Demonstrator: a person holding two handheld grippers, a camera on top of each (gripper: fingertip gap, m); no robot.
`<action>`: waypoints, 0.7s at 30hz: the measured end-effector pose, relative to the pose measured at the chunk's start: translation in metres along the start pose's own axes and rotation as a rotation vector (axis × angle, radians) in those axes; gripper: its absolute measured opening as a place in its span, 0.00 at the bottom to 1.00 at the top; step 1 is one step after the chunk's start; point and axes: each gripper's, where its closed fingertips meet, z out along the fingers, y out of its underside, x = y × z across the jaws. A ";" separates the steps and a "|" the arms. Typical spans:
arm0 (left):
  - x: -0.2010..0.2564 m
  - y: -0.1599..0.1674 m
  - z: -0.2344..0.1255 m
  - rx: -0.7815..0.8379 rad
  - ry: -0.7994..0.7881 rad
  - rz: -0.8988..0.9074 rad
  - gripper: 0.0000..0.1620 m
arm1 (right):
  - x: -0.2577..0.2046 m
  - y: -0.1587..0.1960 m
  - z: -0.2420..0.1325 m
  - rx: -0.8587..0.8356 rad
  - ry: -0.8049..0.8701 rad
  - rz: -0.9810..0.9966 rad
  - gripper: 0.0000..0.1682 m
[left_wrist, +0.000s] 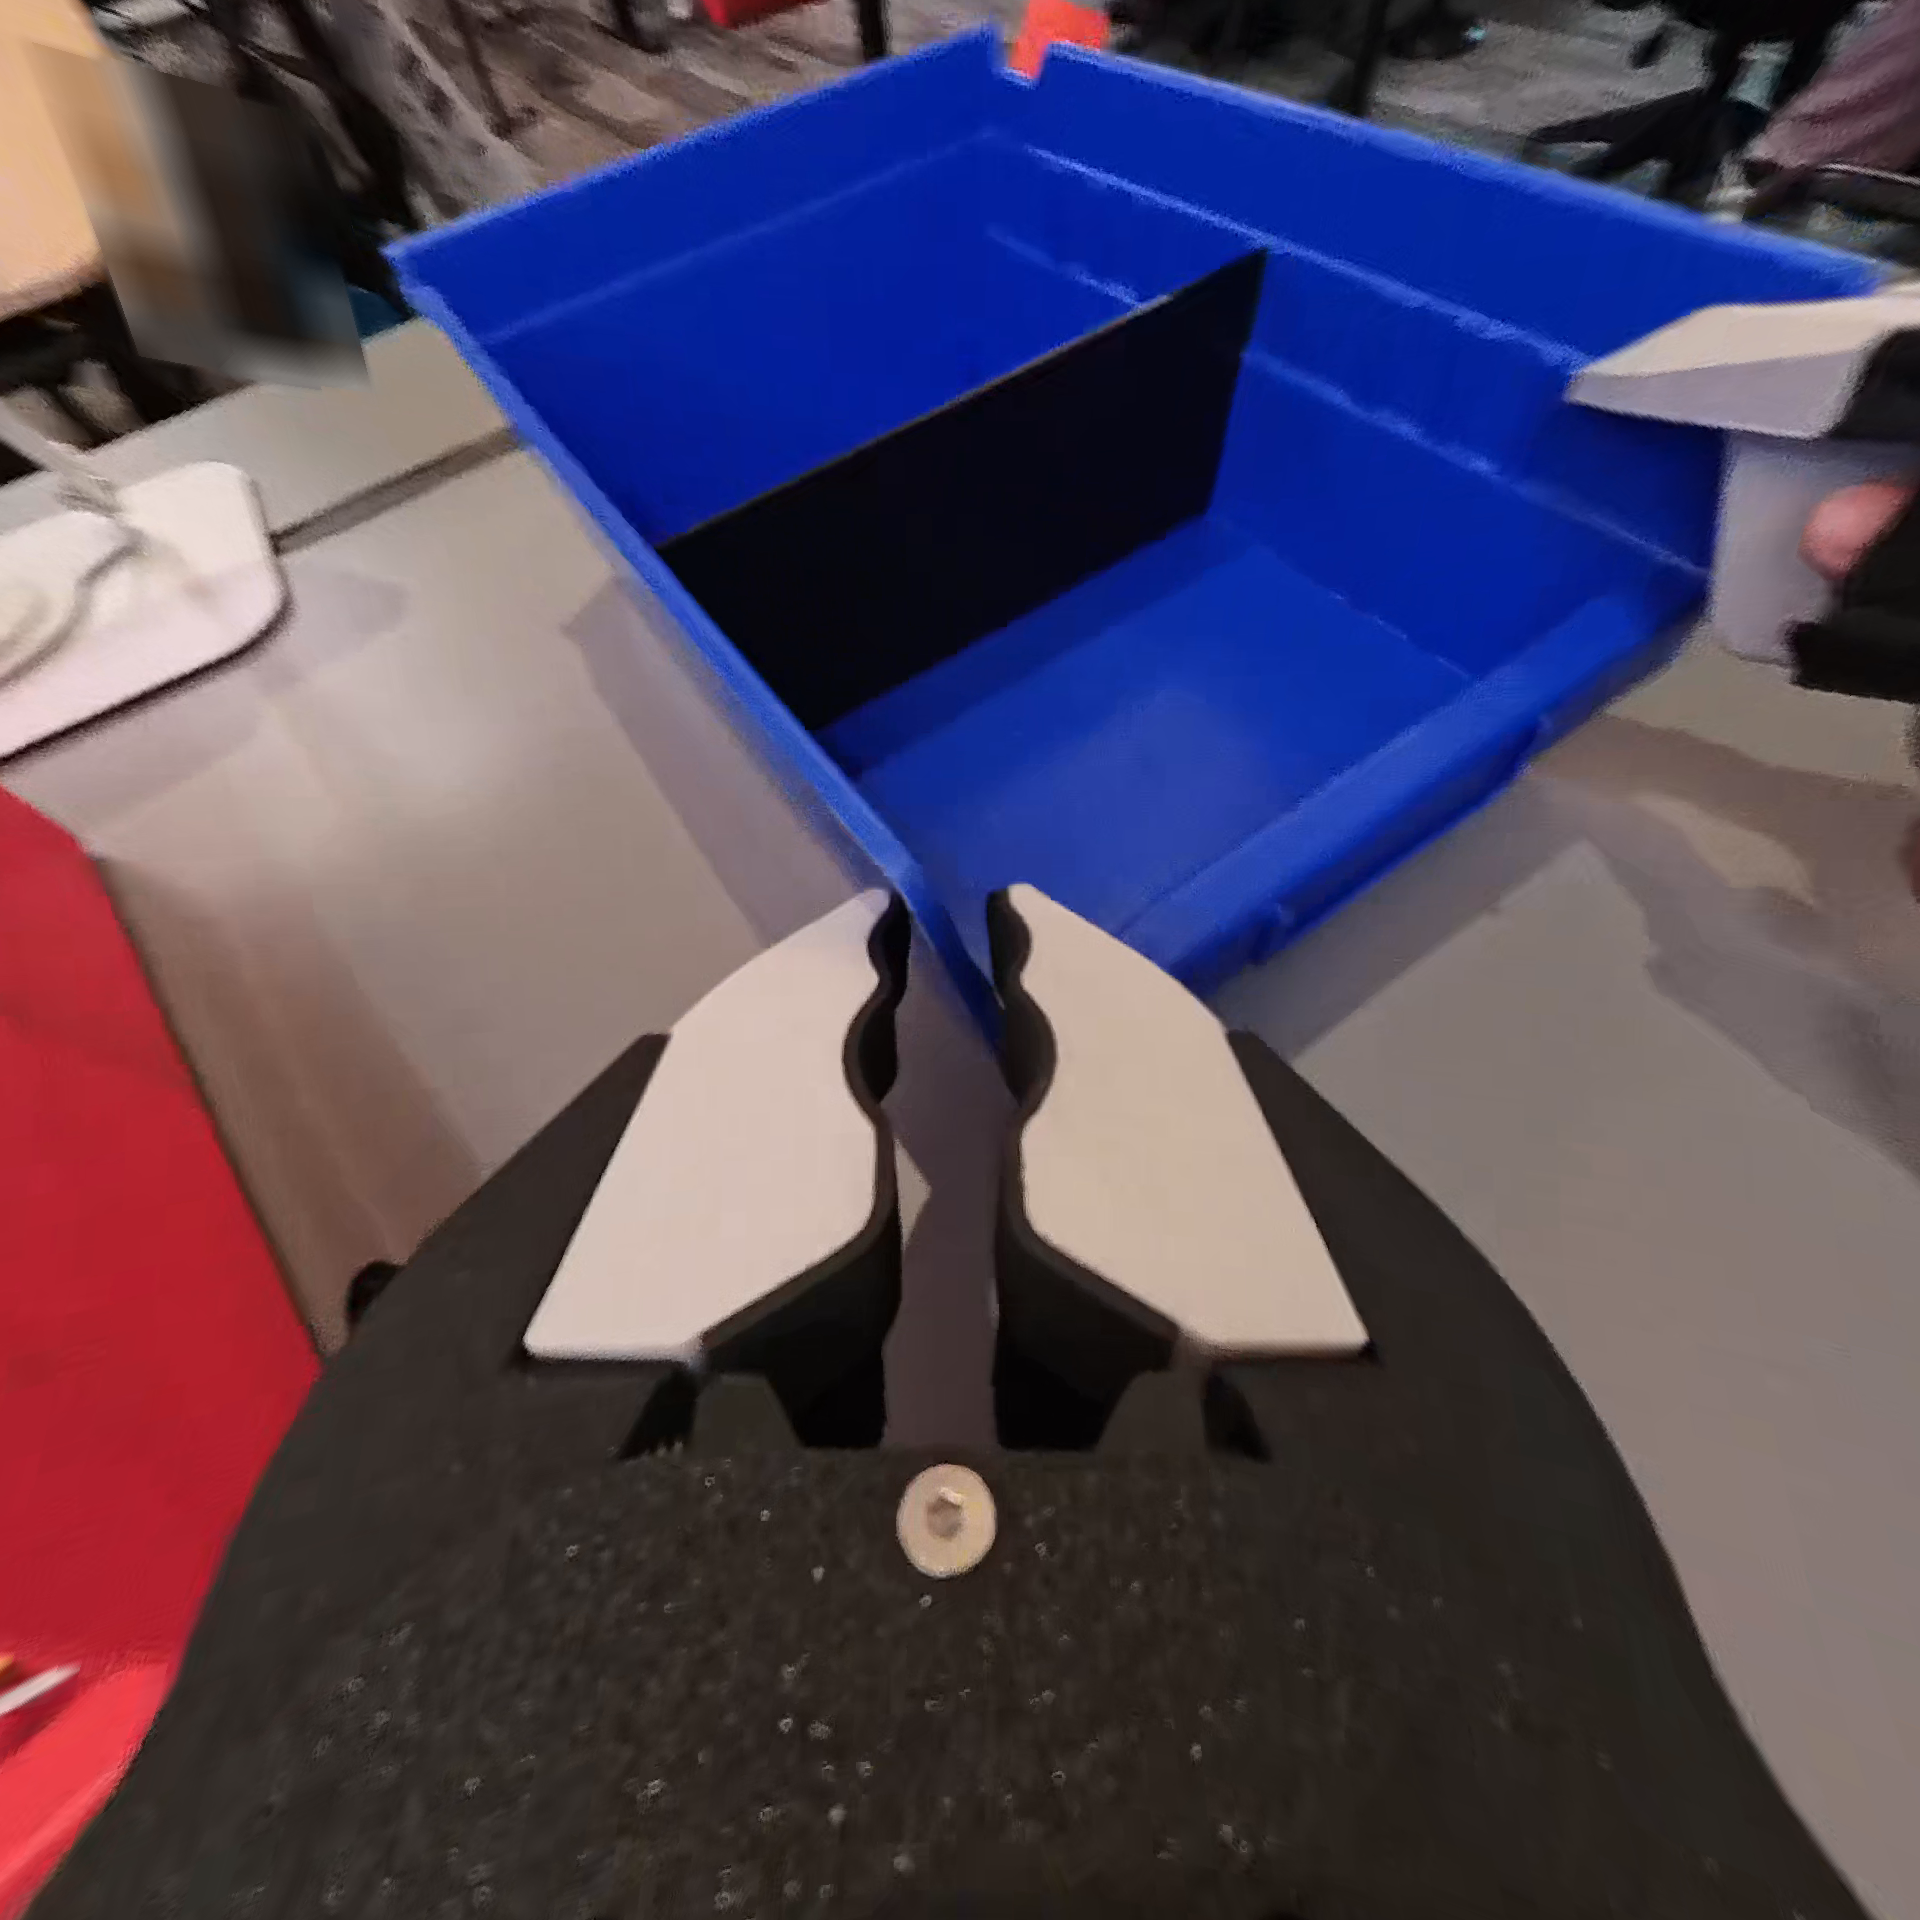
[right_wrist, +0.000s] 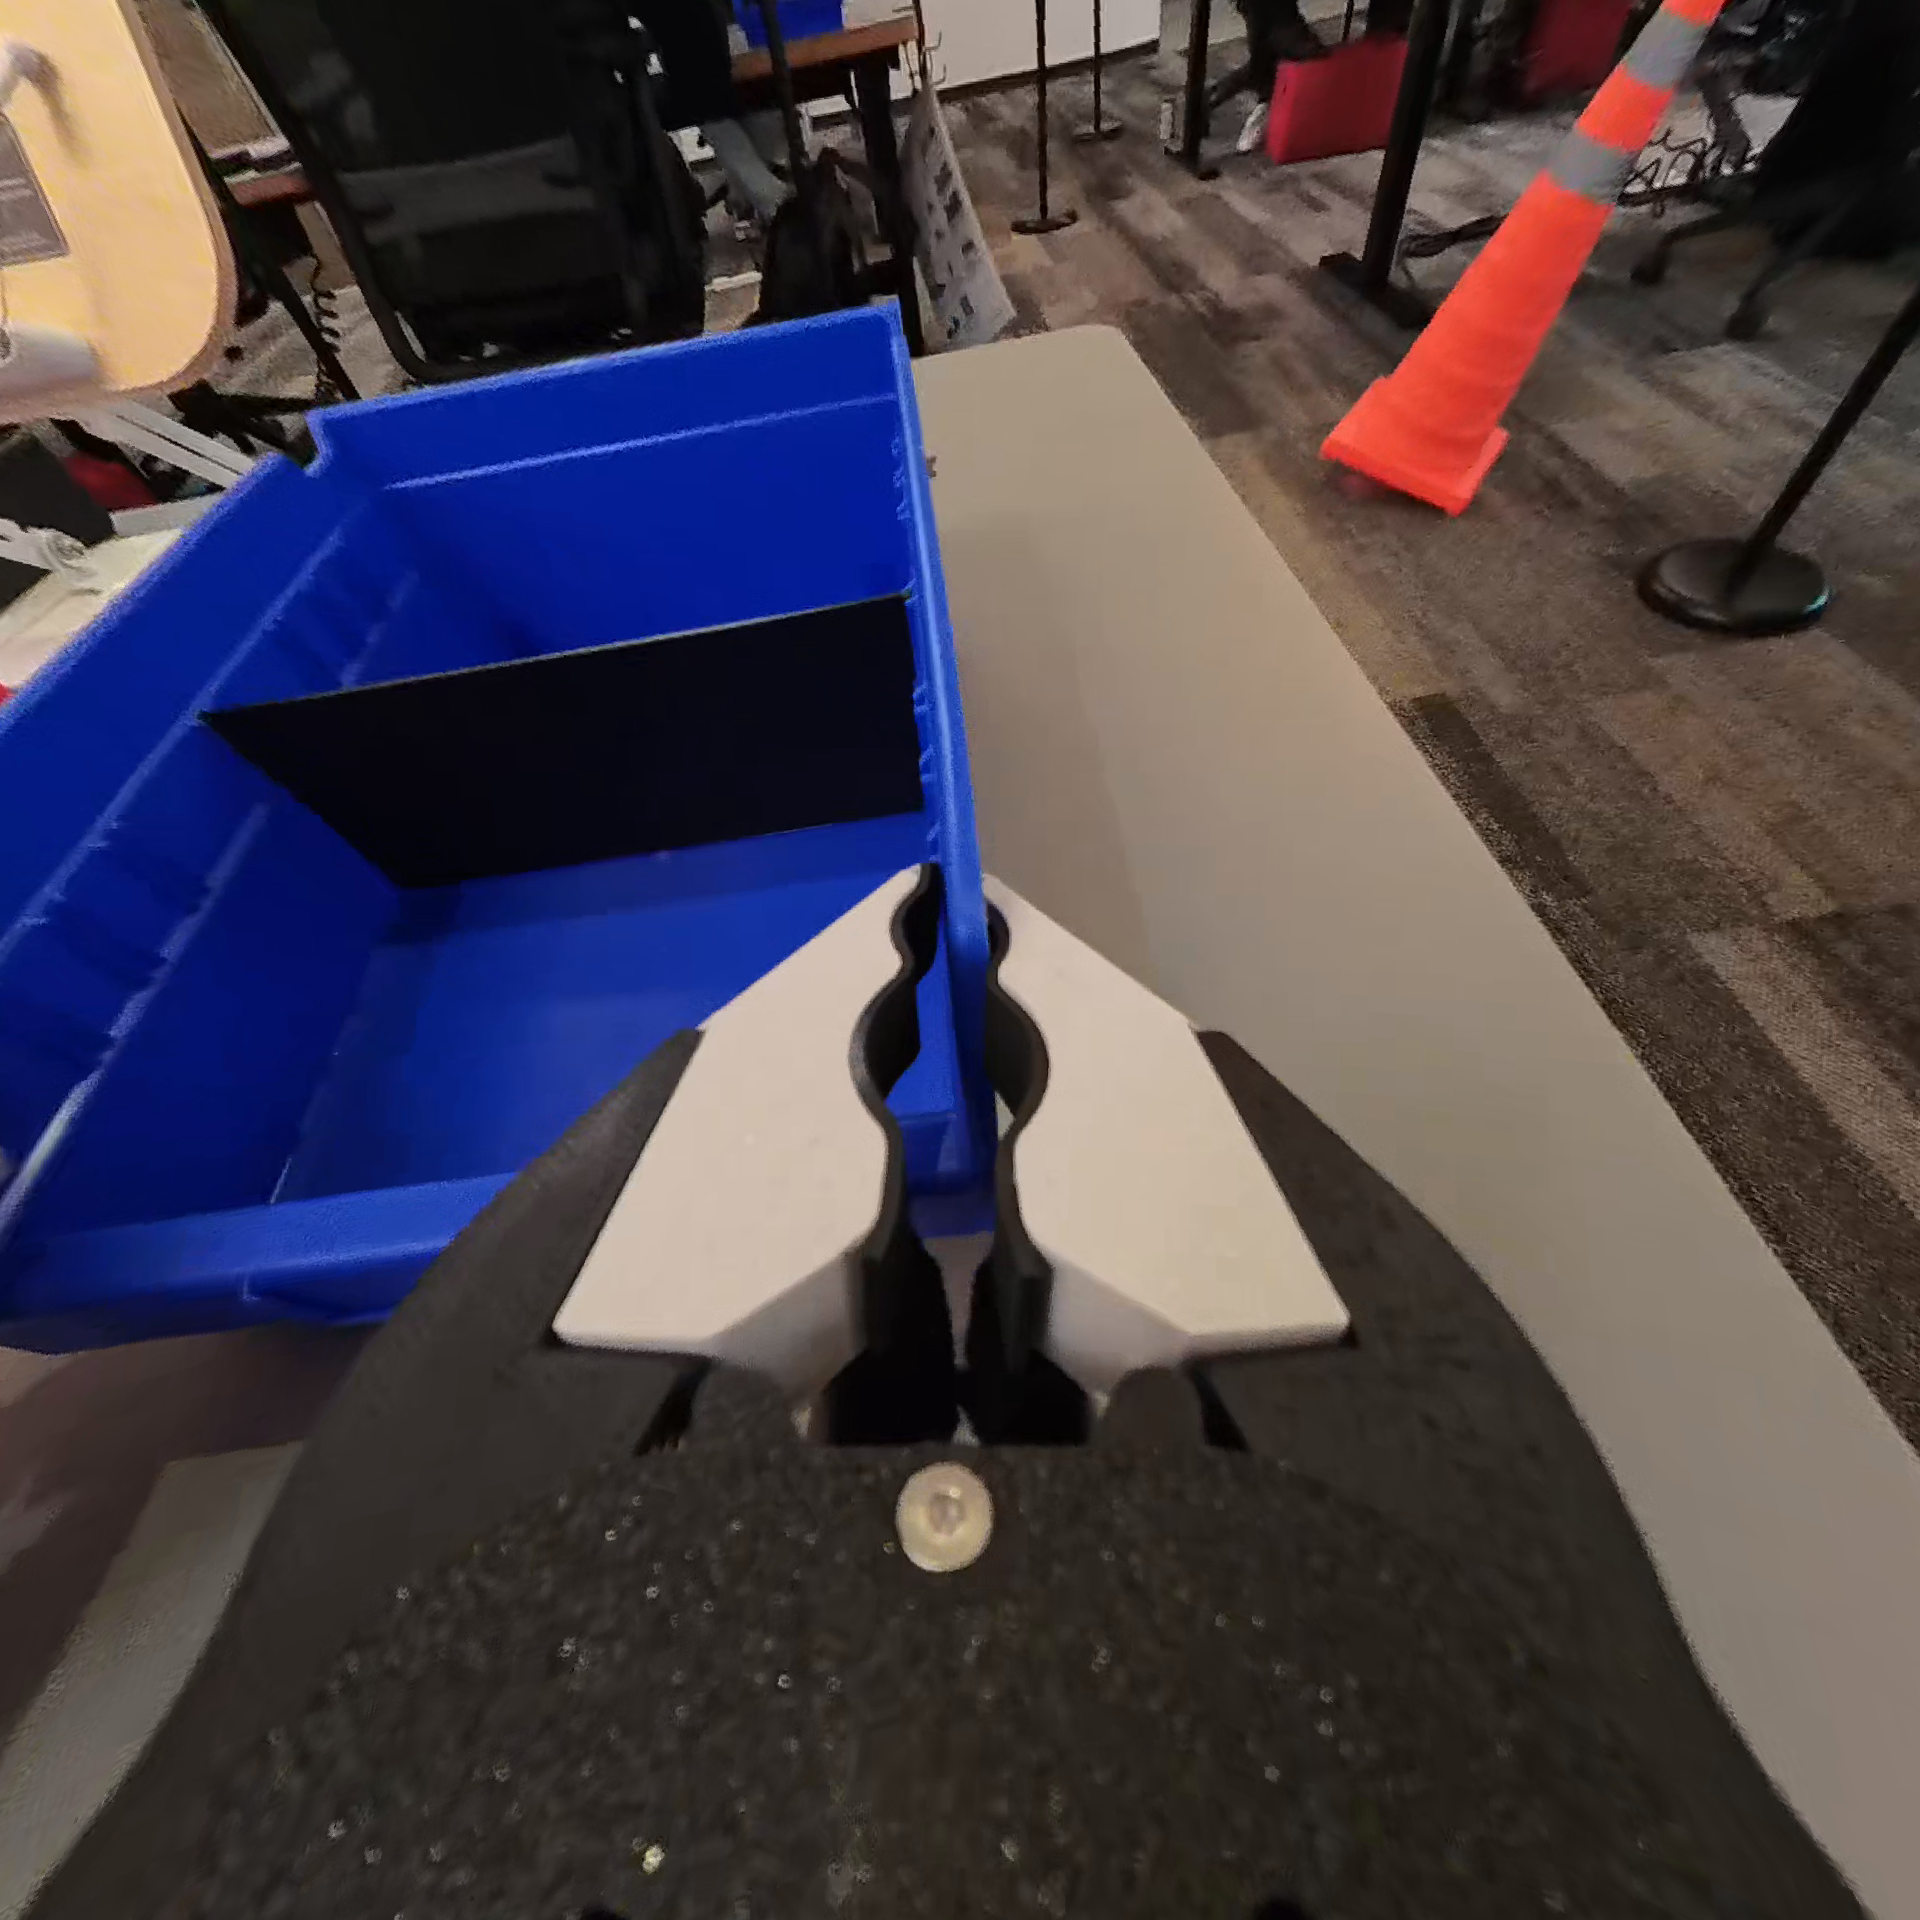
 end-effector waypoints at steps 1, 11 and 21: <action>0.005 -0.001 -0.011 0.008 0.058 0.003 0.09 | 0.001 0.001 -0.001 -0.008 0.007 -0.010 0.02; -0.157 0.061 -0.192 0.176 -0.169 -0.030 0.15 | -0.034 -0.057 -0.052 0.205 0.089 -0.031 0.17; -0.270 0.126 -0.175 0.039 -0.350 -0.221 0.27 | -0.352 0.060 -0.029 -0.017 -0.422 -0.174 0.32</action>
